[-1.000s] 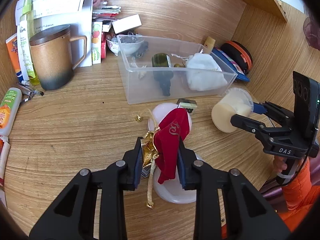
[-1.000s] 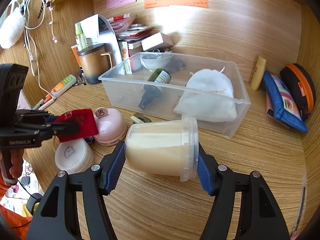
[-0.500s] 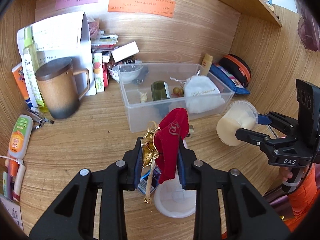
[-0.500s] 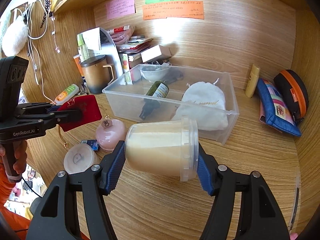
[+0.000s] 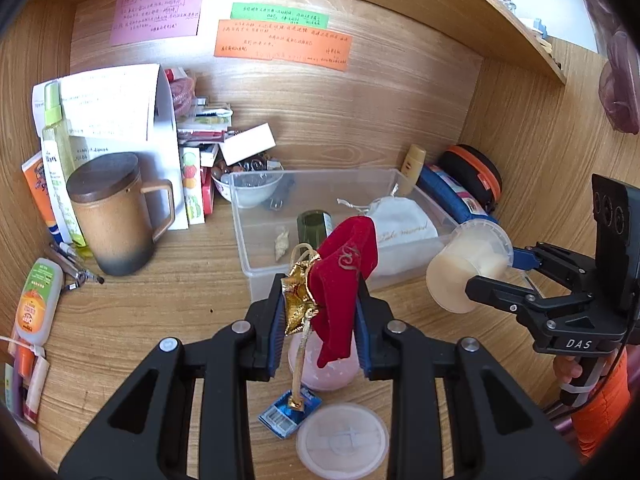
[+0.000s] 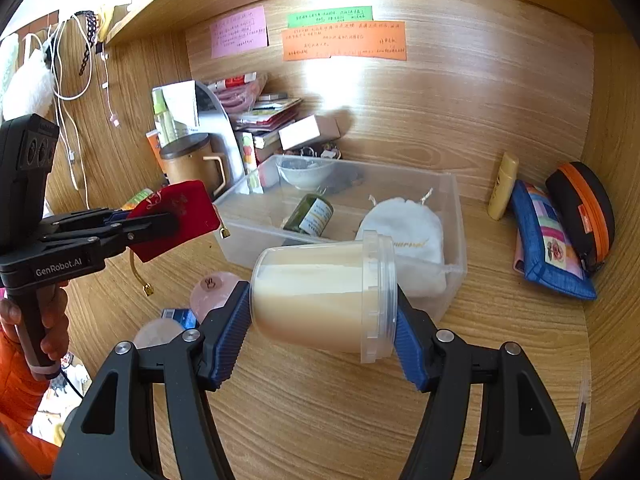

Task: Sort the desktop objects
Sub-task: 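Carry the red pouch toward the box with left gripper while right gripper grasps the cream tub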

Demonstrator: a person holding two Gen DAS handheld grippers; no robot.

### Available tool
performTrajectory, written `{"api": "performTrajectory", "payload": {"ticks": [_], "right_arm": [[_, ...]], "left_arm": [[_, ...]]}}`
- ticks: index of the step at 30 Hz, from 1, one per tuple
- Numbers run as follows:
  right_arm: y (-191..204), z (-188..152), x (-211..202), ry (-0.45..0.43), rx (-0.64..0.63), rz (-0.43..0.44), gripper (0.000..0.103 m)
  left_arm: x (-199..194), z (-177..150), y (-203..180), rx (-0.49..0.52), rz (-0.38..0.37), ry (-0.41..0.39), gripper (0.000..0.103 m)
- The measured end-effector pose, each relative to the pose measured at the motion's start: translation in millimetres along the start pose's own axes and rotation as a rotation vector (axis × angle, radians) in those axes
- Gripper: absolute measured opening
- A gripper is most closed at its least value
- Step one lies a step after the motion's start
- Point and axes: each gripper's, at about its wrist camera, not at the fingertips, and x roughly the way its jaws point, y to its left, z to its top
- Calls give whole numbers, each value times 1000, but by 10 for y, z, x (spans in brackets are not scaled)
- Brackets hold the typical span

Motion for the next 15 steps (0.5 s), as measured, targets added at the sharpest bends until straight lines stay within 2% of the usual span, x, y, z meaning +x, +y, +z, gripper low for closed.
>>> {"api": "performTrajectory", "payload": {"ticks": [4, 15], "right_arm": [[-8, 97, 5, -22, 0, 1, 62], [-63, 340, 34, -61, 3, 1, 62]], "left_arm": [[11, 71, -14, 17, 31, -23, 29], [128, 233, 7, 44, 52, -25, 29]]}}
